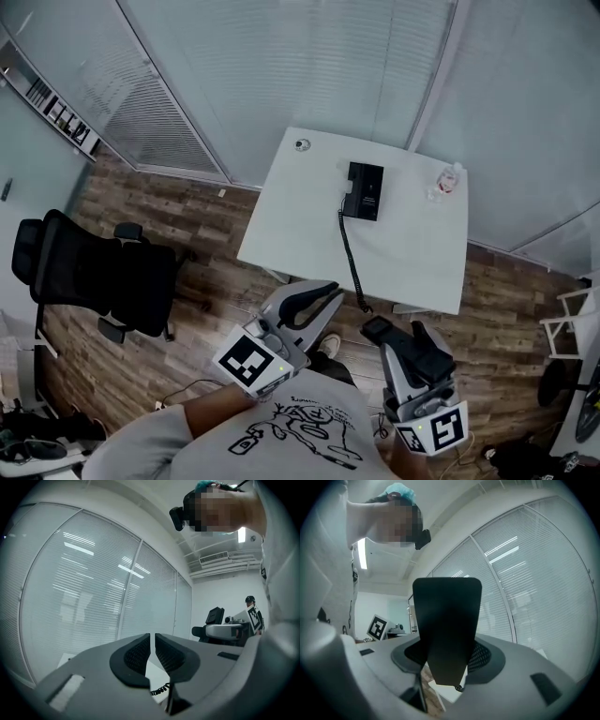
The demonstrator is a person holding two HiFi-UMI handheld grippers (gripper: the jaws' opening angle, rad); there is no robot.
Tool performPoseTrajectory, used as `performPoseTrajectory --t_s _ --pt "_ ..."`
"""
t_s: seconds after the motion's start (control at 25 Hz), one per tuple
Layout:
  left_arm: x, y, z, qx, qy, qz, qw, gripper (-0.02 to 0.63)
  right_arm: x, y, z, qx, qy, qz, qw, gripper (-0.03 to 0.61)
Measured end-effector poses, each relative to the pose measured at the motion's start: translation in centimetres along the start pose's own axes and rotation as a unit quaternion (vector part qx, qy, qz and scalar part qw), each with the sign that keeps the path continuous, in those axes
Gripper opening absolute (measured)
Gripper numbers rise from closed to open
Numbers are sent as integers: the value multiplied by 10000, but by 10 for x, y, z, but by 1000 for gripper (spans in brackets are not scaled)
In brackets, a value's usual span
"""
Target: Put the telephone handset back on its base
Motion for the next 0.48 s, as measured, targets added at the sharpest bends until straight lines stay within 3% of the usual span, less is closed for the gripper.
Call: performPoseTrajectory --t_s 0.48 --pt "-9 -31 -33 24 171 8 9999 32 -4 -35 25 105 4 -186 9998 198"
Point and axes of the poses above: the fingertips, and each gripper's own axes: y backward along the fingers, z to its right, x out of its top, the point moved 3 cm from there along y, backward along the fingers, and after that the axes turned 2 degrees about -y, right-handed, at the moved point
